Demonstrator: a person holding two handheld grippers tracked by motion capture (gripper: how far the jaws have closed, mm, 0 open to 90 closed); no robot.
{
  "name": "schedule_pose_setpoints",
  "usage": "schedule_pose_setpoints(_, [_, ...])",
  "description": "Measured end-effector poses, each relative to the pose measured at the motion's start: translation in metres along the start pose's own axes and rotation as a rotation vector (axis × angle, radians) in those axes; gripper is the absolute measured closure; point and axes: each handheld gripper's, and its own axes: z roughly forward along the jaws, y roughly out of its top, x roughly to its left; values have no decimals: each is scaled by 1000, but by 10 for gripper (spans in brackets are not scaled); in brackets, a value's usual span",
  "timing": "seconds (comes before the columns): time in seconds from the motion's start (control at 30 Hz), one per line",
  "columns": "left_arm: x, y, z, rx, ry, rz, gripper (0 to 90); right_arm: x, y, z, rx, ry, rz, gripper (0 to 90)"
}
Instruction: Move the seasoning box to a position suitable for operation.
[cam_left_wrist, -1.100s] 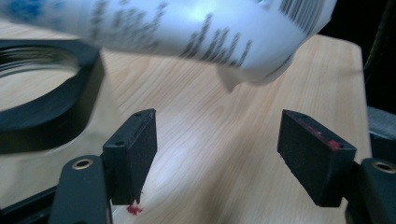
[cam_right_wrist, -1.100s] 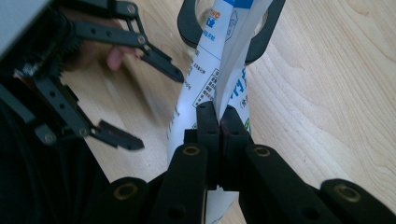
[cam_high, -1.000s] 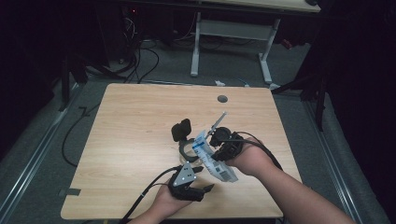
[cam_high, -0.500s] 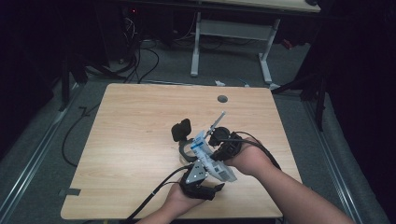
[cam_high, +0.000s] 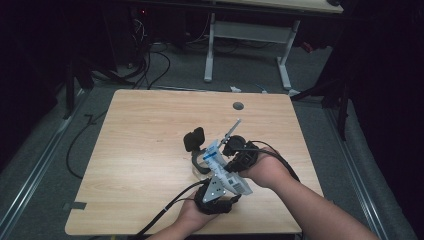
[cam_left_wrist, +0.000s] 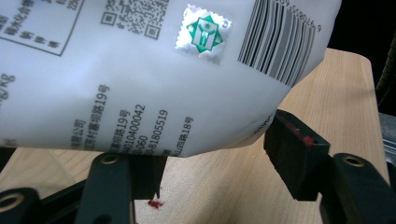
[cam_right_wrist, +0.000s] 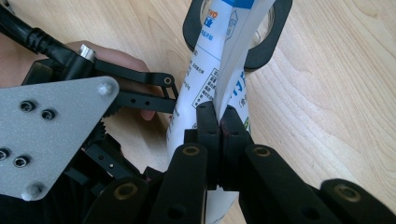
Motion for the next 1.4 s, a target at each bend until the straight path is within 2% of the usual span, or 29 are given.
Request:
schedule_pose_setpoints(0.4, [-6,0,-3,-6,30,9,484,-1,-1,0,10,-5,-5,896])
schedule_pose_setpoints(0.73, [-11,4,-11,-44,46,36,506,-2,2,-3,20,-21,3,895])
schedule_pose_setpoints(1.4, [-10,6,-17,-38,70,24,515,-2,10,0,20,-29,-19,895])
